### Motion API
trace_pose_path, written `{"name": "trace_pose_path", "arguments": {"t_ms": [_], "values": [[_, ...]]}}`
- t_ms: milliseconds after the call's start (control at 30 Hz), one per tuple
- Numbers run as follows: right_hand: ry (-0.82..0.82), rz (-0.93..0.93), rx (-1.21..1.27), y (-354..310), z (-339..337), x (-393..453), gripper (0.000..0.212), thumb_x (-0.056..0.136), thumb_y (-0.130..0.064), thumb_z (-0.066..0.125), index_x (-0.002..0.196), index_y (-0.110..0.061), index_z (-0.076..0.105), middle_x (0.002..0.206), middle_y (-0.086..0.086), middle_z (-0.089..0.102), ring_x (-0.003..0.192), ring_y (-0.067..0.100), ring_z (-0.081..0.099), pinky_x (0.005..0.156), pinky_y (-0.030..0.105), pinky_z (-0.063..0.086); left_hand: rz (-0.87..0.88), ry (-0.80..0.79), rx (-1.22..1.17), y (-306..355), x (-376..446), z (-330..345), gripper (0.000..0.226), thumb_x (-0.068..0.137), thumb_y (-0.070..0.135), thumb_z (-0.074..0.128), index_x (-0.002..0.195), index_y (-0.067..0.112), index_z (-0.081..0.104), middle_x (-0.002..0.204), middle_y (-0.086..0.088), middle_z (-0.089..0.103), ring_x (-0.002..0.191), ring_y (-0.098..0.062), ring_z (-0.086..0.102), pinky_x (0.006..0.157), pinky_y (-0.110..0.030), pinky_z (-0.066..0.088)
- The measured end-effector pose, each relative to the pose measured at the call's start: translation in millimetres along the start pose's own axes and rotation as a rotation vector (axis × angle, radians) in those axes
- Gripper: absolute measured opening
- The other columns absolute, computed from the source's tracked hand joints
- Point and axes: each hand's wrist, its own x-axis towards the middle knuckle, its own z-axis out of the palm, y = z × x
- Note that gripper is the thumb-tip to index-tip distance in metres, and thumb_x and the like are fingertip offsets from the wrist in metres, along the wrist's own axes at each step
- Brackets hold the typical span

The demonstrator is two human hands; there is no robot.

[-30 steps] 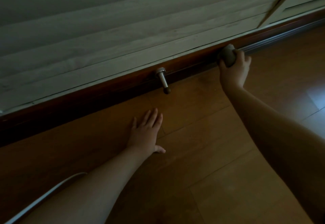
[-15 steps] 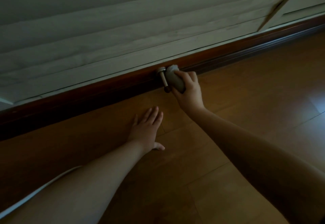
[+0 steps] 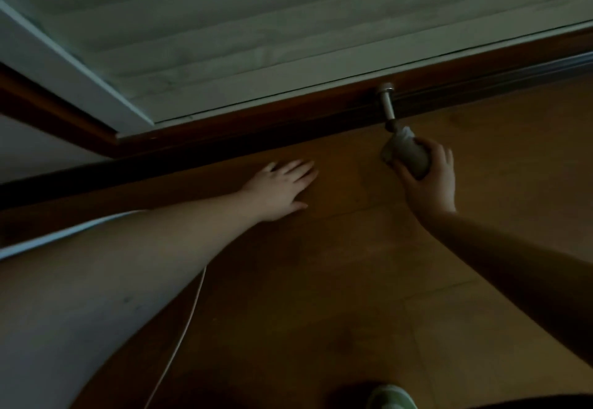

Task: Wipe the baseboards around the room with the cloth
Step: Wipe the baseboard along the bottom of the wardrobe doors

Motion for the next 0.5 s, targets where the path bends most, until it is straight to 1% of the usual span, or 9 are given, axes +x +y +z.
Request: {"name": "trace_pose_path", "arguments": {"t_ms": [67,133,167,233,333,433,500], "values": [[-0.002,0.031,0.023,-2.6,5.7,-17.2,0.060,0.084,-0.033,0.076,0.135,-0.029,0.045,0.123,-0.012,0.043,0.099,-0.012,0.047,0.078,0.005,0.038,-0.052,0.025,-0.032,-15.6,-13.3,6.2,0.074,0.101,0.058,0.032,0.158,0.028,-0.005,0.166,0.005,-0.011,0.152,-0.017,-0.007,0.121,-0.047,0.007],[-0.043,0.035,0.040,-7.2,10.2,-32.4,0.062,0.084,-0.031,0.076,0.137,-0.028,0.044,0.123,-0.012,0.043,0.101,-0.005,0.048,0.080,0.009,0.038,-0.099,0.059,-0.056,-32.7,-27.4,11.8,0.074,0.101,0.060,0.029,0.158,0.029,-0.007,0.166,0.006,-0.012,0.152,-0.016,-0.008,0.121,-0.046,0.007],[-0.072,0.028,0.041,-10.4,12.6,-39.2,0.063,0.084,-0.031,0.076,0.138,-0.030,0.044,0.123,-0.012,0.042,0.099,-0.005,0.049,0.079,0.010,0.038,-0.125,0.079,-0.066,-41.2,-35.2,15.8,0.074,0.100,0.060,0.027,0.158,0.029,-0.007,0.165,0.007,-0.013,0.152,-0.015,-0.008,0.121,-0.046,0.007],[-0.128,-0.001,0.025,-18.3,19.0,-52.7,0.064,0.084,-0.028,0.076,0.138,-0.030,0.044,0.122,-0.012,0.042,0.100,-0.011,0.048,0.077,0.009,0.038,-0.184,0.102,-0.086,-58.0,-53.8,27.7,0.073,0.100,0.062,0.023,0.157,0.031,-0.009,0.165,0.008,-0.015,0.151,-0.014,-0.011,0.121,-0.048,0.008],[-0.181,-0.057,-0.007,-31.7,30.9,-68.3,0.065,0.082,-0.023,0.079,0.139,-0.027,0.048,0.118,-0.011,0.043,0.102,-0.017,0.046,0.074,0.007,0.040,-0.248,0.059,-0.073,-78.5,-85.9,50.7,0.073,0.097,0.064,0.019,0.156,0.033,-0.012,0.164,0.009,-0.018,0.151,-0.014,-0.013,0.122,-0.053,0.009],[-0.204,-0.099,-0.026,-47.0,40.9,-77.9,0.064,0.080,-0.025,0.080,0.138,-0.022,0.052,0.115,-0.010,0.047,0.101,-0.015,0.048,0.073,0.003,0.042,-0.273,0.029,-0.077,-83.4,-109.4,67.6,0.074,0.094,0.068,0.011,0.155,0.035,-0.013,0.163,0.010,-0.020,0.150,-0.012,-0.015,0.121,-0.054,0.010],[-0.193,-0.104,-0.033,-57.9,45.9,-86.6,0.063,0.080,-0.027,0.079,0.137,-0.021,0.053,0.114,-0.009,0.048,0.098,-0.012,0.048,0.075,0.004,0.042,-0.289,0.029,-0.082,-79.9,-121.1,74.9,0.073,0.093,0.067,0.008,0.156,0.034,-0.011,0.163,0.010,-0.020,0.150,-0.011,-0.014,0.121,-0.053,0.010]]}}
